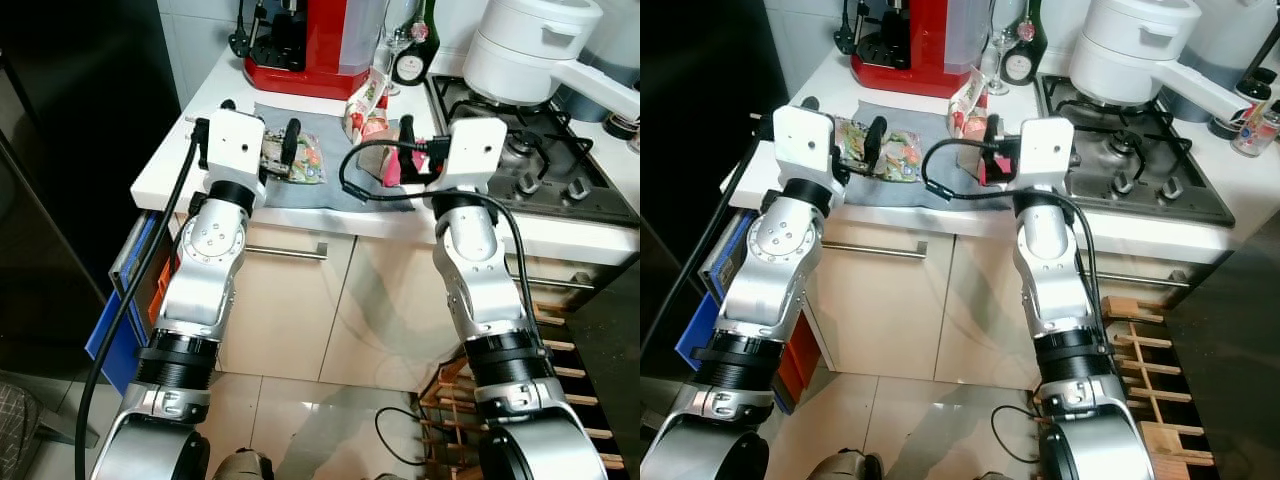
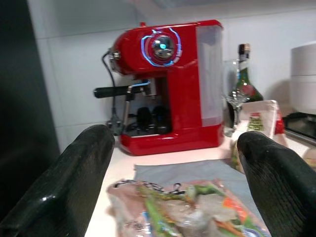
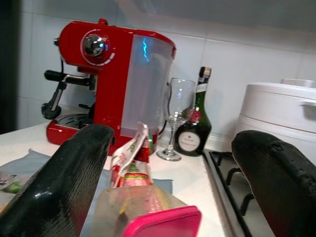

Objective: Restocking fridge

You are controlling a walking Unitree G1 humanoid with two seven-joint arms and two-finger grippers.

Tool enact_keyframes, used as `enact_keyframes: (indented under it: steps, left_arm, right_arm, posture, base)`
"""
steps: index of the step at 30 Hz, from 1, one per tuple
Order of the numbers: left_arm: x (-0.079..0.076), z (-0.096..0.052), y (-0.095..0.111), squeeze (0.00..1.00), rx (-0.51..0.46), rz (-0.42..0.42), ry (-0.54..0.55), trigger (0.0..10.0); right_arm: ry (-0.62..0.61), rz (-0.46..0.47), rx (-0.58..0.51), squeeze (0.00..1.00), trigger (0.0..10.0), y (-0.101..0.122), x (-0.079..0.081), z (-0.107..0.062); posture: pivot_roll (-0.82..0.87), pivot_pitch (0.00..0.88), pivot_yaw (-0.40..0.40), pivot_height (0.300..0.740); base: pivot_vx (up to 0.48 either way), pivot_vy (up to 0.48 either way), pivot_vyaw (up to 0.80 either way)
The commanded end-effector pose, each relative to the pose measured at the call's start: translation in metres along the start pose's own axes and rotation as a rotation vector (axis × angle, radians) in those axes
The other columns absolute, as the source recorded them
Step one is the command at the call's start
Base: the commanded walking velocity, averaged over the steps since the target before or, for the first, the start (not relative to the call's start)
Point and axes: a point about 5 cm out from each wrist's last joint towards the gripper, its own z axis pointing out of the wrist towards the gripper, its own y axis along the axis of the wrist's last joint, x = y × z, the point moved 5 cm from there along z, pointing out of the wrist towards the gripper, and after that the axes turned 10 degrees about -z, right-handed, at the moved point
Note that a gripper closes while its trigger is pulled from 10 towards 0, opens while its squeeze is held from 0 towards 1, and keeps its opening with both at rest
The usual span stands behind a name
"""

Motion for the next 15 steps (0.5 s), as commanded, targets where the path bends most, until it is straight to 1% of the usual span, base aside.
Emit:
enact_keyframes:
  steps: [1, 6, 13, 14, 15]
  left_arm:
    - [0.0028, 0.0027, 0.0018, 0.0, -0.004, -0.007, 0.013, 10.0]
    - [-0.0044, 0.0061, 0.0046, 0.0, -0.009, -0.04, -0.028, 10.0]
    - [-0.0044, 0.0063, 0.005, 0.0, -0.012, -0.049, -0.033, 10.0]
    - [-0.0052, 0.0057, 0.0017, 0.0, -0.003, -0.045, -0.032, 10.0]
    - [-0.0052, 0.0057, 0.0017, 0.0, -0.003, -0.045, -0.032, 10.0]
  right_arm:
    - [0.008, -0.016, 0.016, 0.0, 10.0, -0.0028, -0.0012, -0.001]
    - [0.002, -0.022, 0.008, 0.0, 10.0, -0.0009, -0.0014, -0.0005]
    - [-0.006, -0.019, 0.002, 0.0, 10.0, -0.0003, -0.0011, 0.0023]
    - [-0.009, -0.013, 0.007, 0.0, 10.0, -0.0025, -0.0019, 0.0028]
    - [-0.009, -0.013, 0.007, 0.0, 10.0, -0.0025, -0.0019, 0.0028]
  posture:
    - [0.08, 0.0, -0.062, 0.74]
    - [0.06, 0.0, -0.041, 0.74]
    - [0.04, 0.0, -0.036, 0.74]
    - [-0.03, 0.0, -0.038, 0.74]
    - [-0.03, 0.0, -0.038, 0.74]
  base:
    - [0.0, 0.0, 0.0]
    - [0.0, 0.0, 0.0]
    - [0.0, 0.0, 0.0]
    - [0.0, 0.0, 0.0]
    - [0.0, 0.0, 0.0]
